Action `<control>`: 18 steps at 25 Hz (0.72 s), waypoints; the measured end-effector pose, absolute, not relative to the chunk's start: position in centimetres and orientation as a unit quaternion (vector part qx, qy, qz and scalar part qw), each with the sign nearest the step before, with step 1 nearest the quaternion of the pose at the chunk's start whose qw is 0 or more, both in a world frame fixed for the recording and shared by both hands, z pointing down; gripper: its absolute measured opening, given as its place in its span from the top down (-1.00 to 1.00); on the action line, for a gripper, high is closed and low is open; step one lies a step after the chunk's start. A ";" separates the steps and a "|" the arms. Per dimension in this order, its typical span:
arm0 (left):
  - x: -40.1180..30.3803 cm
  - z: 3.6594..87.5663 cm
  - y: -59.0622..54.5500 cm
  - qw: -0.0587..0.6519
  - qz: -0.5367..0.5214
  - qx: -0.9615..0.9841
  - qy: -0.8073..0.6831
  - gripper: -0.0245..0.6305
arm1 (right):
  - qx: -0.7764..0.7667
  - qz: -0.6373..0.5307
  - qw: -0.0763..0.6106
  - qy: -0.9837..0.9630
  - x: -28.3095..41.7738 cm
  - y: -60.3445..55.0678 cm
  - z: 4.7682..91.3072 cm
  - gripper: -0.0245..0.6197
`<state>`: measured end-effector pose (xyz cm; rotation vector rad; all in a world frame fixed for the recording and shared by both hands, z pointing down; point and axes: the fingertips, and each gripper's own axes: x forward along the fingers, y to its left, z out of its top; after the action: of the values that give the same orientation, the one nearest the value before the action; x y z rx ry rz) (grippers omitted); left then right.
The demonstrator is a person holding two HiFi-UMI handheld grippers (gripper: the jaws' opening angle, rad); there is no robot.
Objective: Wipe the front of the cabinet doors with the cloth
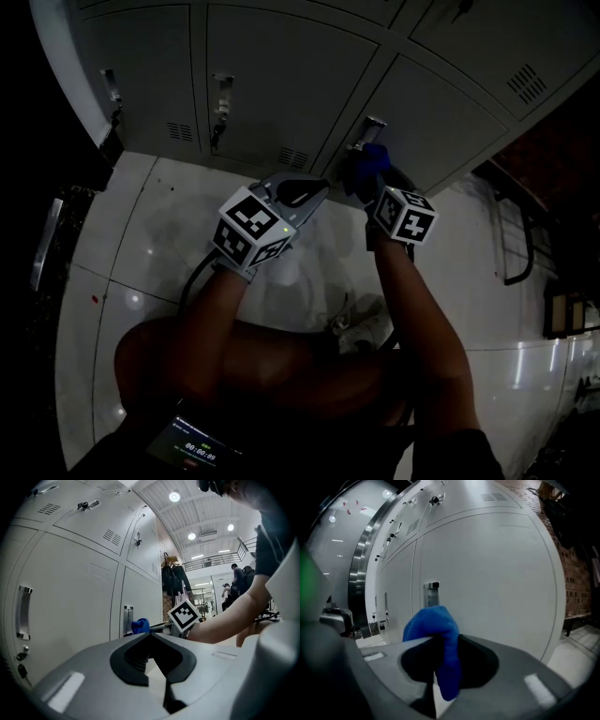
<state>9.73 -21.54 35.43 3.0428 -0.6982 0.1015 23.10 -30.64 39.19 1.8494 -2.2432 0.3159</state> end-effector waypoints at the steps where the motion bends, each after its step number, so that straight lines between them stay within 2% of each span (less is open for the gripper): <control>1: 9.7 35.4 -21.5 0.009 0.031 0.974 -0.223 0.93 | 0.625 0.109 0.111 -0.765 22.4 -31.1 39.5 0.69; 8: 9.6 35.3 -21.6 0.010 0.027 0.975 -0.222 0.92 | 0.620 0.104 0.120 -0.768 21.2 -32.2 40.3 0.69; 18: 9.7 35.6 -21.5 0.008 0.035 0.974 -0.222 0.93 | 0.652 0.132 0.124 -0.736 28.1 -30.5 41.1 0.69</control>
<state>9.73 -21.52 35.65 3.0456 -0.6933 0.1088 28.06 -30.54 41.09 1.9006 -2.1474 0.3853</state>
